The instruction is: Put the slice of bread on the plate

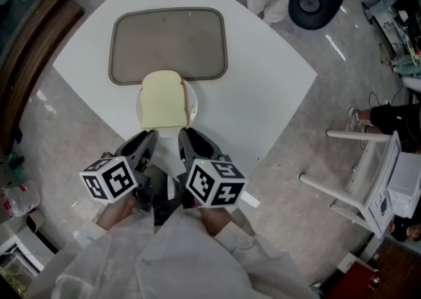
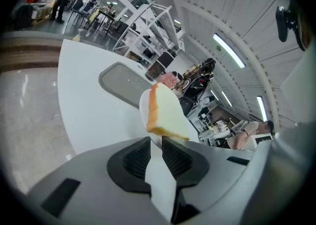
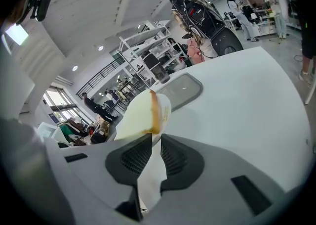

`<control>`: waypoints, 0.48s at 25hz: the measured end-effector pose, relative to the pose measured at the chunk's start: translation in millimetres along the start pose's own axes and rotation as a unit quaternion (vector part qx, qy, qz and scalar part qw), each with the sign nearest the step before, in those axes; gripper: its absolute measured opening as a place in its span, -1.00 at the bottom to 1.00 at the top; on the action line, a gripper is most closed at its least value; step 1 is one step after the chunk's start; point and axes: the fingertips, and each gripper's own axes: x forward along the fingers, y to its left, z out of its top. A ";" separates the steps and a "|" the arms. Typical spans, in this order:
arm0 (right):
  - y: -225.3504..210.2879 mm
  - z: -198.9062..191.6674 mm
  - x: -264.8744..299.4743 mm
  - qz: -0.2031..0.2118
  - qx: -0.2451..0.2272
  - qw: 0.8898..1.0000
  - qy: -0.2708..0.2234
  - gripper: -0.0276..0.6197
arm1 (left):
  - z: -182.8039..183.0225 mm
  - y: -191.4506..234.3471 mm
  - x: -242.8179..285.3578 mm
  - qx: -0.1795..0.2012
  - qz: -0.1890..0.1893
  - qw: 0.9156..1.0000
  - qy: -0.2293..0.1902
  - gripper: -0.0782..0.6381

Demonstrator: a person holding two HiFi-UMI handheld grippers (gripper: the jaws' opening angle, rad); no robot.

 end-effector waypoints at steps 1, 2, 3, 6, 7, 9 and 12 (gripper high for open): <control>0.7 3.5 3.6 0.000 0.001 1.000 -0.002 -0.72 | 4.6 0.8 2.2 0.001 -0.001 1.000 -0.001 -0.61; 2.1 7.3 7.8 0.000 0.002 1.000 -0.004 -0.72 | 10.0 2.1 4.2 0.003 -0.003 1.000 -0.001 -0.61; 4.2 11.1 12.5 -0.001 0.003 1.000 -0.006 -0.72 | 16.1 4.0 6.0 0.005 -0.005 1.000 0.000 -0.61; 13.4 22.3 27.8 -0.004 0.006 1.000 -0.011 -0.72 | 36.9 11.2 10.0 0.012 -0.010 1.000 0.005 -0.61; 16.0 26.5 33.0 -0.005 0.006 1.000 -0.014 -0.72 | 44.3 13.2 12.1 0.015 -0.012 1.000 0.007 -0.61; 19.2 36.0 43.5 -0.009 0.010 1.000 -0.020 -0.72 | 59.6 15.8 18.2 0.023 -0.017 1.000 0.011 -0.61; 18.5 49.9 59.5 -0.017 0.023 0.999 -0.026 -0.72 | 80.8 18.6 32.0 0.039 -0.023 0.999 0.022 -0.61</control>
